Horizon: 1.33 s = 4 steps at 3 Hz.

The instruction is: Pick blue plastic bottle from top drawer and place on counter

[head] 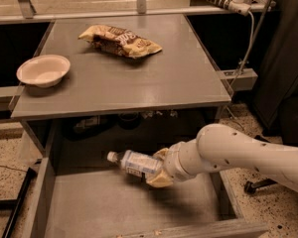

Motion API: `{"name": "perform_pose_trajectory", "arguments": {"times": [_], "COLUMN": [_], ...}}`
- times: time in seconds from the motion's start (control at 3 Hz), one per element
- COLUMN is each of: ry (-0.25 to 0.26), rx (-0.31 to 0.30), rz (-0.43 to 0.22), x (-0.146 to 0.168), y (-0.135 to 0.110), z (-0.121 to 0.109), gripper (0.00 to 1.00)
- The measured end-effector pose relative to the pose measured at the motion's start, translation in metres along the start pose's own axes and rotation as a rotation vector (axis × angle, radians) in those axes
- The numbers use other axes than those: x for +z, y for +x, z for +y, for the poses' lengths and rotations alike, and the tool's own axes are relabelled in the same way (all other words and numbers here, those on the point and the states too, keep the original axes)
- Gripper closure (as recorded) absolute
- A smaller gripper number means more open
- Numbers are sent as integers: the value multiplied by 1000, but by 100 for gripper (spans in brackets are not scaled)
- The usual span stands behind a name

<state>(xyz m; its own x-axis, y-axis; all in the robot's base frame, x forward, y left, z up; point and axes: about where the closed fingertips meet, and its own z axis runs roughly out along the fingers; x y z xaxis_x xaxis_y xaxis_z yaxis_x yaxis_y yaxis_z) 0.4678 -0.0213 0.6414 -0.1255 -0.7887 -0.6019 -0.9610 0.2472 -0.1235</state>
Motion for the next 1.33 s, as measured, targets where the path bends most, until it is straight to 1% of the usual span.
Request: {"name": "perform_pose_trajectory", "arguments": {"times": [0.33, 0.67, 1.0, 1.33], "ry": [29, 72, 125, 152], "rx": [-35, -72, -105, -124], "rz": [-32, -56, -49, -41], "x": [-55, -114, -175, -223], "y": [-21, -36, -53, -67], "z": [-2, -8, -29, -65], "gripper": [100, 100, 100, 100]}}
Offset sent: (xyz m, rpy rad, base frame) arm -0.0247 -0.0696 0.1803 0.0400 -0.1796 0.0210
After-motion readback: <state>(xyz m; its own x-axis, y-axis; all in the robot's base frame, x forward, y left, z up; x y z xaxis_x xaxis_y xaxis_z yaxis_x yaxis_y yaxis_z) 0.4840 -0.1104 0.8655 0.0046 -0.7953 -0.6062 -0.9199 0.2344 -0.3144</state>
